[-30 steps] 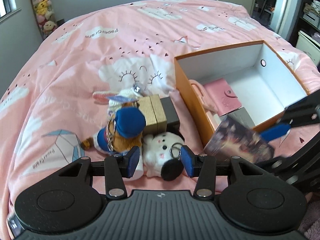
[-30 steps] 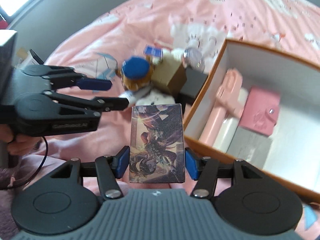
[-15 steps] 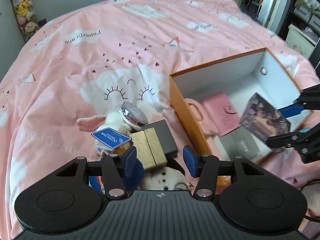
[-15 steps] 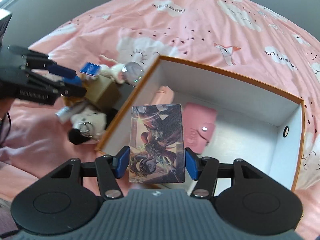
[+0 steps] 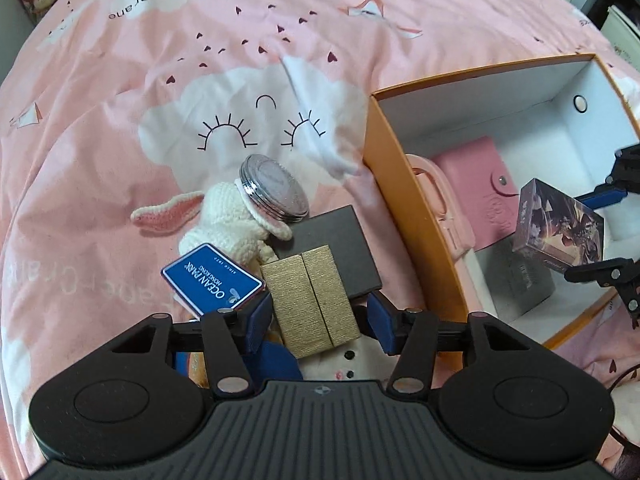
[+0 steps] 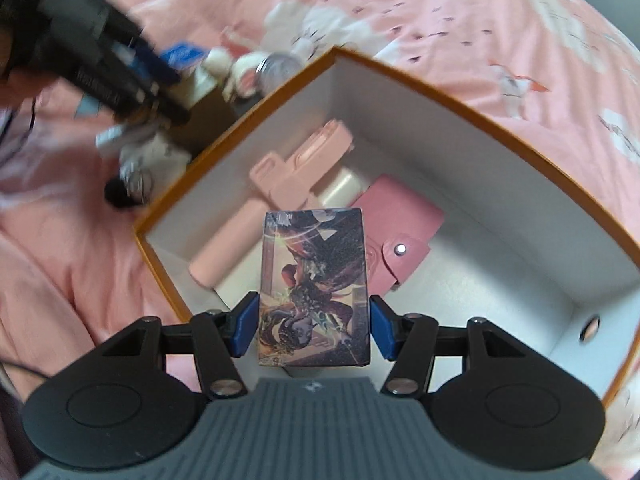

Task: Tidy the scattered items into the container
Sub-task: 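Carry trading card into orange box with right tool while left tool reaches gold box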

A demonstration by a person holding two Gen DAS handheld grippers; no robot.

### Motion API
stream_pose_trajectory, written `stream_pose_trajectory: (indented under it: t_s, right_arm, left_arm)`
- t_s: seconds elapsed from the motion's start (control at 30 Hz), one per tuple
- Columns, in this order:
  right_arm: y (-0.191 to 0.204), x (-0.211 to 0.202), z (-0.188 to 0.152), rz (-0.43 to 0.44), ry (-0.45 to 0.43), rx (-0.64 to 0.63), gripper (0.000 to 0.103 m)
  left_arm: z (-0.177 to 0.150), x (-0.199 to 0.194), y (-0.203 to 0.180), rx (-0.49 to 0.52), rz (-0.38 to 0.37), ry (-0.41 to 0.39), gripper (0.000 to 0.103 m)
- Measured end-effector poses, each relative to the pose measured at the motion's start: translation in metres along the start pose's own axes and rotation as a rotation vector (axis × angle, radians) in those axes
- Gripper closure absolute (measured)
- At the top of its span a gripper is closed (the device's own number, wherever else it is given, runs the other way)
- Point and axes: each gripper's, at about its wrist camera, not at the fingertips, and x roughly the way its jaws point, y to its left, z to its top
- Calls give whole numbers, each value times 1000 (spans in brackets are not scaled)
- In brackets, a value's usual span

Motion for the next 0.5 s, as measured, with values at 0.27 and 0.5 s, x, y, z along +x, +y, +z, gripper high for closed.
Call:
stream_pose_trajectory:
  t_s: [0.27, 0.5]
  right_arm:
    - [-21, 16, 13, 81, 136, -267, 42]
    - [-3, 39, 20, 183, 243, -456, 42]
  left_arm:
    - [9, 6, -2, 0, 2, 34, 36]
    - [13, 11, -3, 12, -10, 53, 34]
